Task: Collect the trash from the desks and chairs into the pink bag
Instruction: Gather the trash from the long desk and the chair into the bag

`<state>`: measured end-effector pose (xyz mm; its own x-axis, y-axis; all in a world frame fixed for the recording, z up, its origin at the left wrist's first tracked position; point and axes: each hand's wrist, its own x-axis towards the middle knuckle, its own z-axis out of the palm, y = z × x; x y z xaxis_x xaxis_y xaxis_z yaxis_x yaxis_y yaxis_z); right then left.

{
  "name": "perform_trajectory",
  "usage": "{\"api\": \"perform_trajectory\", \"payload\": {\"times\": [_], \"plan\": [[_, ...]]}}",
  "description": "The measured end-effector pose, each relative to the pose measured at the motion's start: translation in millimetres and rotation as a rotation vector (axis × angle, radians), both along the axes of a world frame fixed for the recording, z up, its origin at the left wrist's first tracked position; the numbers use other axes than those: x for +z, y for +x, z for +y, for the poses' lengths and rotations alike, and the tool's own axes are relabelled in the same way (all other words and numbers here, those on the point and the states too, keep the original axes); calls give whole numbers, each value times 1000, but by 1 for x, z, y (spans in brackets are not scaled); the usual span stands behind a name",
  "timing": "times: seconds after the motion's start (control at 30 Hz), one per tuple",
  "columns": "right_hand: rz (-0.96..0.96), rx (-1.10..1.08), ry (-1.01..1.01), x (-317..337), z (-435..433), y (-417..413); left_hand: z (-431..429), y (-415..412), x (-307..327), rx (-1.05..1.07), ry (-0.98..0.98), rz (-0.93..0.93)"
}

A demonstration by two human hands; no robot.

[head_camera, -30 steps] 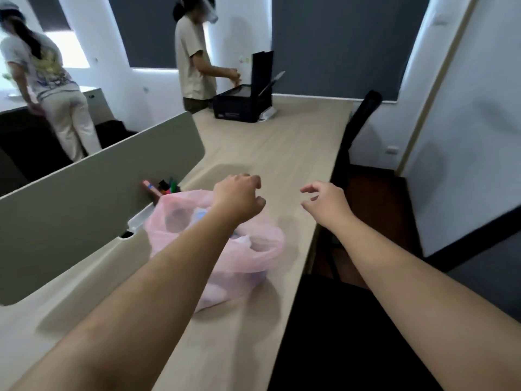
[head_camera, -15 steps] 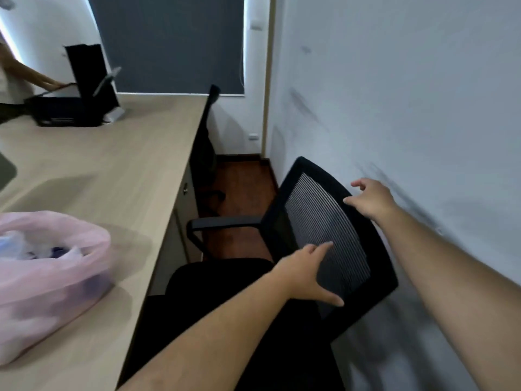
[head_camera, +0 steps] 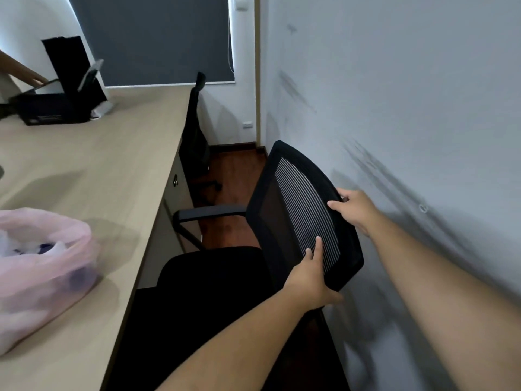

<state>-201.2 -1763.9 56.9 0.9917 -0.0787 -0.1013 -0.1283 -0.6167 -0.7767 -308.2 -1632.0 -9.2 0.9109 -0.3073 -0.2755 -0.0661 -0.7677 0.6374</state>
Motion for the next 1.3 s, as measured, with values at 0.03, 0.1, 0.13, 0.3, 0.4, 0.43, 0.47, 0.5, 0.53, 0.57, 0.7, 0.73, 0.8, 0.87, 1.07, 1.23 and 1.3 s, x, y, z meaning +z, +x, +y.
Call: {"api": "perform_trajectory", "payload": {"times": [0.03, 0.1, 0.13, 0.3, 0.4, 0.43, 0.47, 0.5, 0.53, 0.57, 0.7, 0.73, 0.8, 0.87, 1.07, 1.23, 1.3], "plan": [[4, 11, 3, -1, 4, 0, 4, -1, 0, 4, -9, -6], [-6, 26, 18, -4, 14, 1, 16, -5, 1, 12, -3, -11], [-10, 30, 29, -4, 21, -1, 23, -6, 1, 17, 7, -9], [-28, 54, 81, -4, 63, -11, 61, -15, 1, 46, 41, -10], [-49, 54, 97, -4, 92, -22, 86, -22, 2, 68, 67, -7], [-48, 55, 117, -5, 103, -24, 96, -24, 2, 77, 75, -10], [-40, 58, 128, -4, 112, -27, 105, -26, 2, 82, 80, -12], [-32, 65, 136, -5, 121, -27, 114, -28, 2, 86, 80, -12], [-25, 72, 138, -6, 130, -27, 124, -30, 2, 95, 80, -8], [-15, 75, 138, -6, 139, -27, 133, -31, 2, 103, 82, -2], [10, 113, 109, -5, 177, -29, 170, -38, 5, 155, 50, 35], [7, 111, 115, -4, 181, -30, 175, -39, 6, 153, 38, 51], [4, 134, 110, -6, 200, -30, 195, -43, 8, 182, 20, 74], [13, 152, 105, -4, 219, -31, 212, -48, 12, 219, -2, 92], [-19, 163, 106, -9, 266, -36, 257, -64, 14, 312, -58, 124], [-23, 183, 121, -12, 297, -41, 284, -75, 14, 391, -96, 120], [-30, 187, 106, -9, 307, -45, 293, -78, 16, 406, -104, 117]]}}
